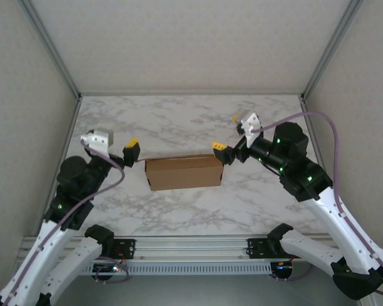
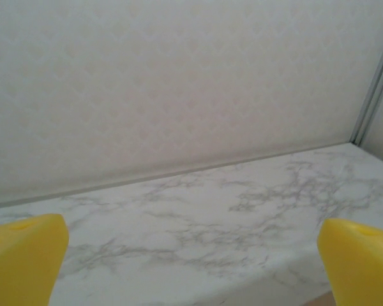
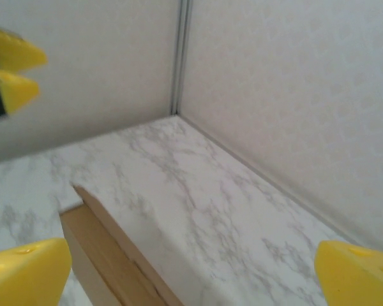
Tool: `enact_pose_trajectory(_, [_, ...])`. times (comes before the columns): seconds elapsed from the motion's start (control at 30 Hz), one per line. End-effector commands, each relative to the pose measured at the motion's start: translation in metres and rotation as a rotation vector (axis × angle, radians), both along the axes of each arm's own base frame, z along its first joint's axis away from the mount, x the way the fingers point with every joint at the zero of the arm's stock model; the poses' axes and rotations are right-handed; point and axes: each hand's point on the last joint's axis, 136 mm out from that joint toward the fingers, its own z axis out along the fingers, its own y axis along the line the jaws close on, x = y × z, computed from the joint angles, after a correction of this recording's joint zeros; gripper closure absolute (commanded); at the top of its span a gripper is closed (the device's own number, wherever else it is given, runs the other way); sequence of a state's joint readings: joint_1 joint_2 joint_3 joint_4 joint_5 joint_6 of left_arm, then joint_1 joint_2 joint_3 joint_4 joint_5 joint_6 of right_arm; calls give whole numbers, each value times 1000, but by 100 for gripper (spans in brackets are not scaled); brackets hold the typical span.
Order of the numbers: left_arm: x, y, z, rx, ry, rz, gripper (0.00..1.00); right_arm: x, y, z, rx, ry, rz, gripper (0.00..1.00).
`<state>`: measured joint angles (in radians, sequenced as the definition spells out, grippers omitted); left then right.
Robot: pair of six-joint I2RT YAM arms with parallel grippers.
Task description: Fold the paper box
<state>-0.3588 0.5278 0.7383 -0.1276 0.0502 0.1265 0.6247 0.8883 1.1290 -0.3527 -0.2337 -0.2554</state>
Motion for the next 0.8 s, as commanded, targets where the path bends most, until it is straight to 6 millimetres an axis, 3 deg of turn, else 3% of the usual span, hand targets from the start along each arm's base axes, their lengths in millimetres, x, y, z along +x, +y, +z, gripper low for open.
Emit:
enact_pose_trajectory(0.0, [-13, 6, -1, 128, -34, 5, 0, -1, -11, -47, -191, -68, 7, 6])
enact_pose_trajectory(0.17, [-38, -9, -43, 343, -102, -126, 2, 0, -16, -94, -332, -89, 53, 20])
enact_pose_trajectory(0.3, [-42, -17, -91, 508, -26, -212, 10, 8, -19, -106, -299, -84, 37, 27])
enact_pose_trajectory(0.37, [-42, -20, -105, 524, -9, -240, 16, 11, -21, -112, -311, -85, 32, 28])
enact_pose_trajectory(0.6, [-33, -28, -144, 631, -1, -295, 24, 2, -25, -98, -301, -92, 43, 33])
enact_pose_trajectory(0.77, [-16, -26, -138, 579, -29, -273, 34, -11, -26, -89, -271, -85, 63, 33])
